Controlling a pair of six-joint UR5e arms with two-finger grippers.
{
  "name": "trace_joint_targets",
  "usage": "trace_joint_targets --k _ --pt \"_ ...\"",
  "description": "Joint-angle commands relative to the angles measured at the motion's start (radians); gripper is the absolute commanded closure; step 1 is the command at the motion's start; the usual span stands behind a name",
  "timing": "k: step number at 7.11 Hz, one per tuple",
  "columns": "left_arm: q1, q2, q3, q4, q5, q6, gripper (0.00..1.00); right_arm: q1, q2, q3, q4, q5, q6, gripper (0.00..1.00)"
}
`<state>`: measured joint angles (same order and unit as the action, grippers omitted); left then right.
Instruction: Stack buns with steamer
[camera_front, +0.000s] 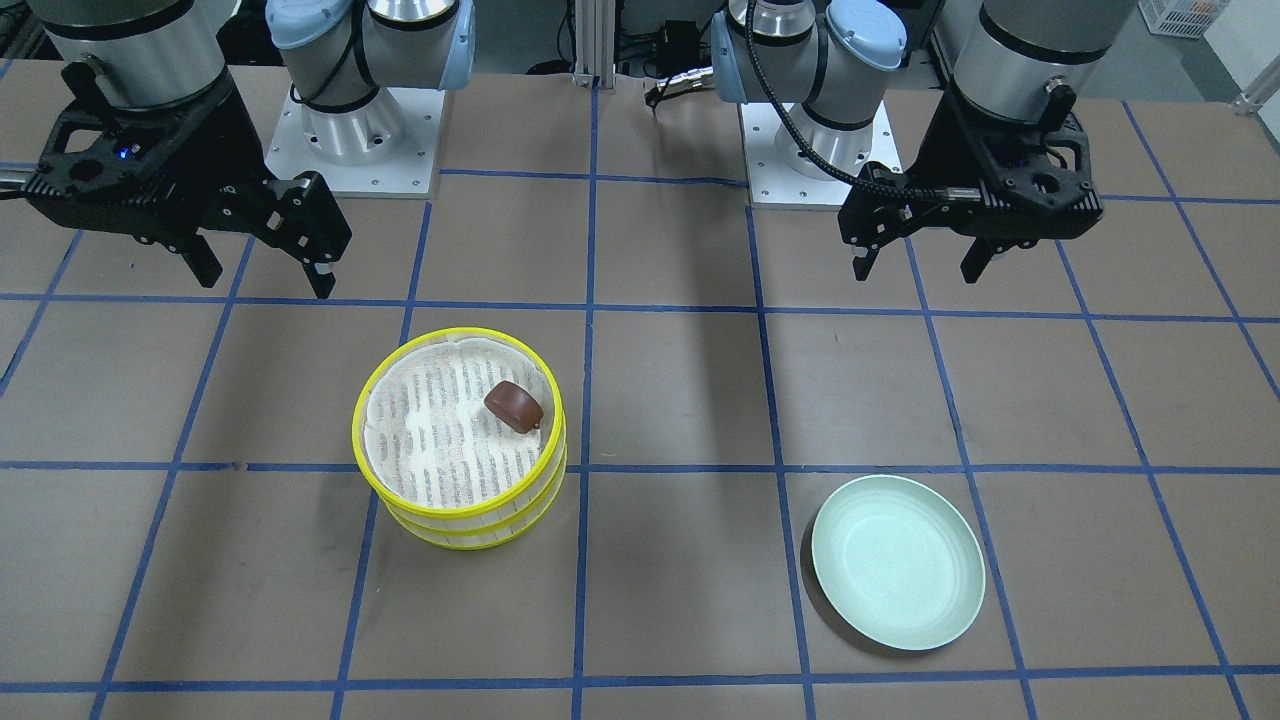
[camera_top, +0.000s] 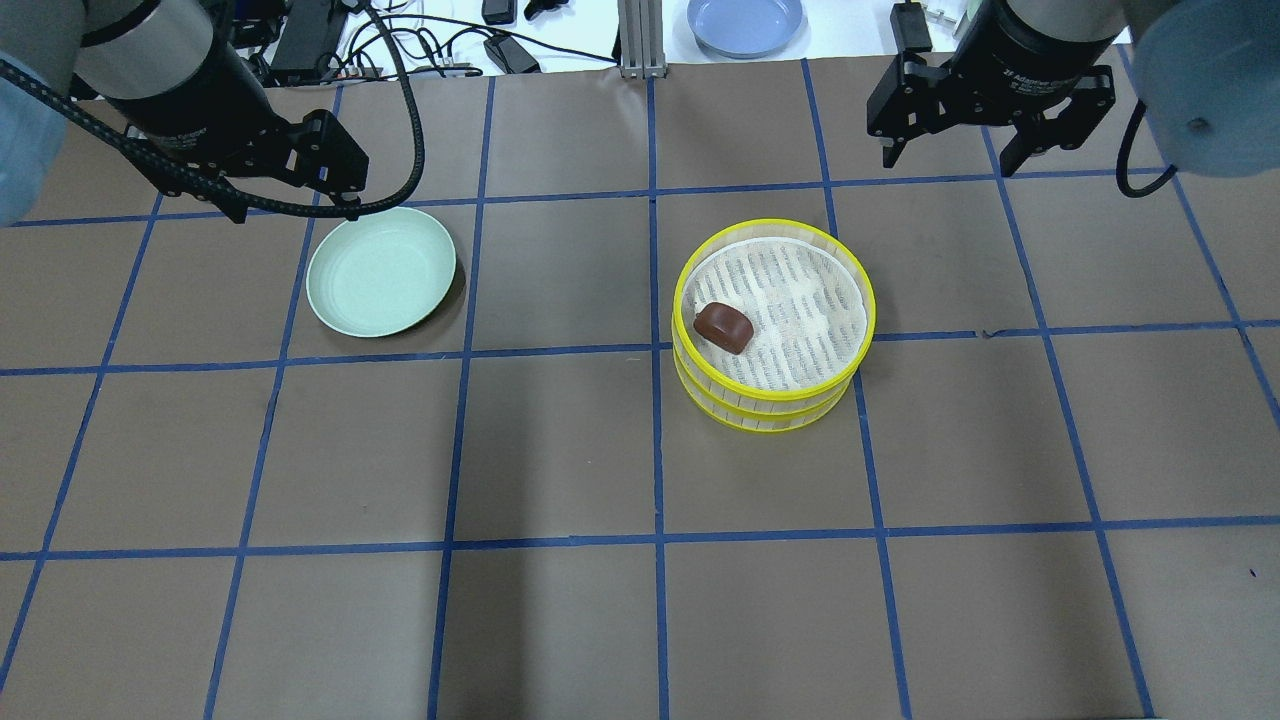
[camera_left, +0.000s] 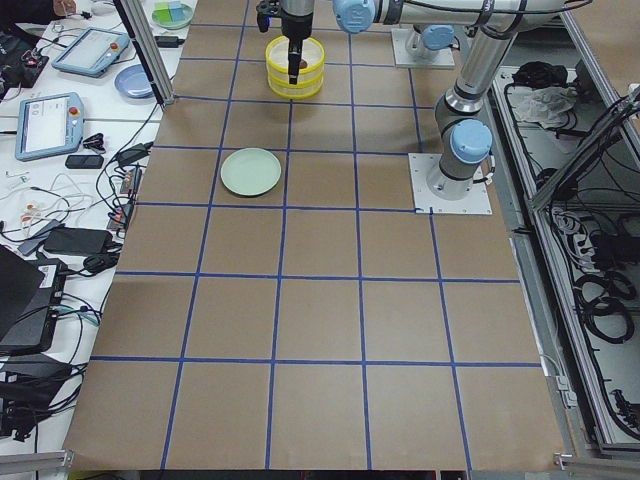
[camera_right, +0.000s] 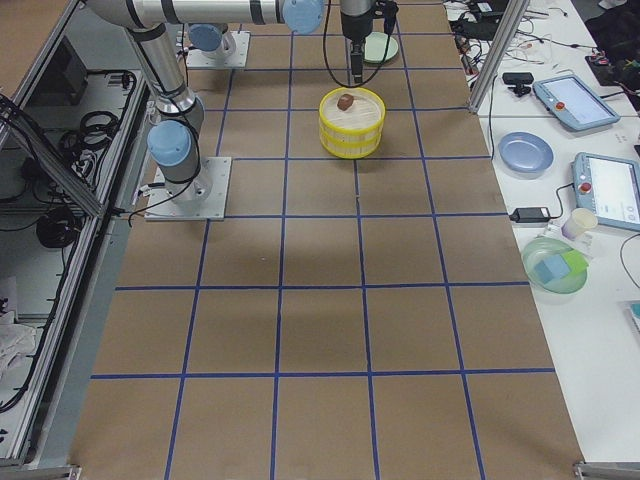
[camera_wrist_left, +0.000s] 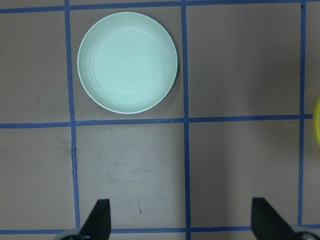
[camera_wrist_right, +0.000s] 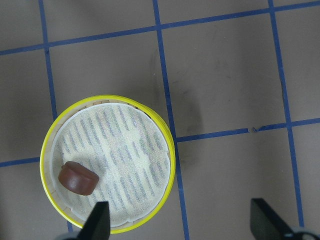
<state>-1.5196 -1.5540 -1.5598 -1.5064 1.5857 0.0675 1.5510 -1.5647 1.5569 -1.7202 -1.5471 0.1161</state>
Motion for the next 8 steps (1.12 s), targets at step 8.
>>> trace_joint_targets --k 8 --pt "-0.002 0.002 -0.008 -0.001 0.002 0.0 0.0 -0.015 -0.003 0.002 0.01 -0.019 -0.004 0.0"
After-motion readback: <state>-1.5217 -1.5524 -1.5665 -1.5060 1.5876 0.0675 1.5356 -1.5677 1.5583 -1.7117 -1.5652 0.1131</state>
